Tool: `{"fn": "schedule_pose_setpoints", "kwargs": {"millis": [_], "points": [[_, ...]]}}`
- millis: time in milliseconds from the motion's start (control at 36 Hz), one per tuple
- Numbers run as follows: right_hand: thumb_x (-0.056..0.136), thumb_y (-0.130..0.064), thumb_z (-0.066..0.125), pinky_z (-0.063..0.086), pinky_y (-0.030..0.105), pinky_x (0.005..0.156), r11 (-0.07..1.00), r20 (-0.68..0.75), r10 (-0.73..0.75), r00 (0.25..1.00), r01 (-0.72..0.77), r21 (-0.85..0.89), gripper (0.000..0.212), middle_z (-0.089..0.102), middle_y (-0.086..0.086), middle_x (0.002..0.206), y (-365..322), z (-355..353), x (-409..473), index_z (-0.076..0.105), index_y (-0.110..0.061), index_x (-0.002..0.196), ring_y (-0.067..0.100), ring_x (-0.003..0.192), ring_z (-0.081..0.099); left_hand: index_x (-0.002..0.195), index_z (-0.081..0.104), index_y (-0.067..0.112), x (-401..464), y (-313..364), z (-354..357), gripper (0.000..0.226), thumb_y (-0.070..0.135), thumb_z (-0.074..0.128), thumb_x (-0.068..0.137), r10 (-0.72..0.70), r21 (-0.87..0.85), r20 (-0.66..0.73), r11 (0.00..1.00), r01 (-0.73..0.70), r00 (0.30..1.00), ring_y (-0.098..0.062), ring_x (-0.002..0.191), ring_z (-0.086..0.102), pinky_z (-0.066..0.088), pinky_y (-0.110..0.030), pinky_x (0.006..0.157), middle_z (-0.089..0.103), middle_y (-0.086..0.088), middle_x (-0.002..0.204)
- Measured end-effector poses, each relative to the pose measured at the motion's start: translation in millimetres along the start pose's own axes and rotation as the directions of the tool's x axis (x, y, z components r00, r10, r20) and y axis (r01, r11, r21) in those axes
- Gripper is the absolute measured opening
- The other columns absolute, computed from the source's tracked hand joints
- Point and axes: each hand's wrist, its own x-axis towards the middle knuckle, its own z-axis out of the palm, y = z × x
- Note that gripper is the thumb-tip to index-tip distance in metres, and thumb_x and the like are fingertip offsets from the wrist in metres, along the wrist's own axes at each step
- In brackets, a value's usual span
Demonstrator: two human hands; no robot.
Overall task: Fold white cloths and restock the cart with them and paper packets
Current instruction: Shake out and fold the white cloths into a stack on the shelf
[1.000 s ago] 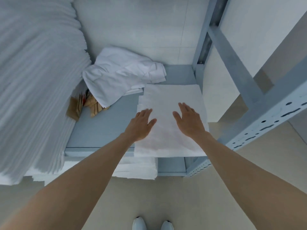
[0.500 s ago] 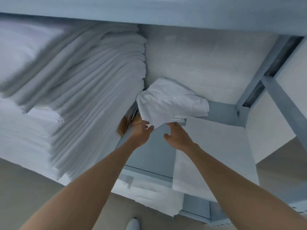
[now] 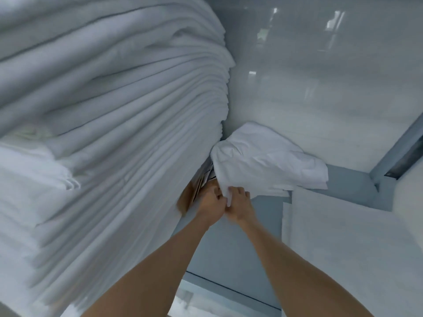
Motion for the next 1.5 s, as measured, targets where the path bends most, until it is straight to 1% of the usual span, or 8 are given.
{"fn": "schedule_pose_setpoints", "kwargs": {"millis": [250, 389, 667, 833, 1111, 1194, 1333, 1500], "points": [[0.093, -0.008, 0.049, 0.042, 0.032, 0.069, 0.981, -0.232, 0.150, 0.961, -0.116, 0.153, 0.019, 0.068, 0.016, 0.096, 5, -11, 8, 0.067, -0.002, 0.089, 0.033, 0.096, 0.063, 0.093, 0.060, -0.001, 8, -8, -2, 0.015, 0.007, 0.048, 0.089, -0.019, 0.005, -0.062, 1.000, 0.020, 0.998, -0.020, 0.078, 0.057, 0.044, -0.022, 0.063, 0.059, -0.005, 0.083], [0.096, 0.001, 0.048, 0.044, 0.029, 0.082, 0.909, -0.512, 0.281, 0.812, -0.054, 0.413, 0.025, 0.069, 0.020, 0.108, 1, -57, 12, 0.066, 0.005, 0.113, 0.033, 0.102, 0.064, 0.106, 0.064, 0.013, 11, -2, 1, 0.020, 0.024, 0.049, 0.097, -0.110, -0.117, -0.083, 0.988, 0.100, 0.990, -0.023, 0.101, 0.059, 0.046, -0.029, 0.082, 0.062, -0.003, 0.101], [0.090, 0.003, 0.044, 0.057, 0.036, 0.078, 0.390, -0.516, 0.727, 0.453, 0.346, 0.853, 0.023, 0.063, 0.009, 0.088, 32, -161, -32, 0.064, -0.005, 0.089, 0.018, 0.079, 0.056, 0.149, 0.035, 0.025, 33, 73, 40, 0.090, 0.074, 0.060, 0.079, -0.131, -0.759, 0.269, 0.582, 0.294, 0.954, -0.033, 0.119, 0.057, 0.052, -0.053, 0.097, 0.048, -0.009, 0.136], [0.086, -0.005, 0.041, 0.029, 0.032, 0.056, 0.414, -0.488, 0.823, 0.292, 0.279, 0.866, 0.036, 0.031, 0.001, 0.053, 91, -173, -84, 0.032, -0.017, 0.054, 0.008, 0.046, 0.025, 0.065, 0.060, 0.016, 21, 116, 87, 0.060, 0.075, 0.063, 0.076, -0.142, -0.691, 0.346, 0.631, 0.354, 0.927, -0.020, 0.055, 0.056, 0.048, -0.032, 0.065, 0.053, -0.005, 0.056], [0.091, -0.019, 0.043, 0.050, 0.035, 0.072, 0.714, -0.278, 0.663, 0.695, -0.476, 0.514, 0.036, 0.072, -0.002, 0.073, 155, -124, -145, 0.072, -0.014, 0.071, 0.022, 0.072, 0.065, 0.117, 0.061, 0.015, 16, 125, 121, 0.041, 0.001, 0.070, 0.080, -0.125, -0.492, 0.244, 0.839, 0.234, 0.962, -0.022, 0.062, 0.052, 0.045, -0.023, 0.047, 0.064, -0.007, 0.090], [0.097, -0.022, 0.040, 0.048, 0.037, 0.078, 0.783, -0.423, 0.607, 0.673, -0.416, 0.462, 0.036, 0.071, 0.009, 0.086, 151, -137, -132, 0.070, -0.008, 0.085, 0.032, 0.085, 0.066, 0.136, 0.054, 0.019, 17, 137, 129, 0.063, -0.005, 0.068, 0.080, -0.013, -0.466, 0.283, 0.872, 0.149, 0.959, -0.031, 0.098, 0.065, 0.059, -0.042, 0.081, 0.064, -0.008, 0.124], [0.099, -0.024, 0.052, 0.053, 0.042, 0.083, 0.451, -0.287, 0.651, 0.702, -0.055, 0.891, 0.020, 0.067, 0.014, 0.112, 119, -179, -92, 0.064, -0.012, 0.110, 0.023, 0.093, 0.065, 0.128, 0.058, 0.010, -3, 159, 149, 0.049, -0.007, 0.065, 0.083, 0.232, -0.245, 0.325, 0.957, -0.156, 0.917, -0.030, 0.113, 0.060, 0.054, -0.042, 0.090, 0.060, -0.007, 0.123], [0.084, -0.075, 0.052, 0.057, 0.053, 0.085, 0.291, -0.009, 0.635, 0.772, -0.229, 0.929, 0.073, 0.061, 0.003, 0.122, 111, -218, -79, 0.050, -0.026, 0.137, 0.028, 0.107, 0.062, 0.111, 0.067, 0.000, -33, 171, 165, 0.020, 0.001, 0.057, 0.093, 0.480, 0.000, 0.433, 0.846, -0.533, 0.763, -0.030, 0.107, 0.065, 0.052, -0.036, 0.086, 0.067, -0.015, 0.115]]}}
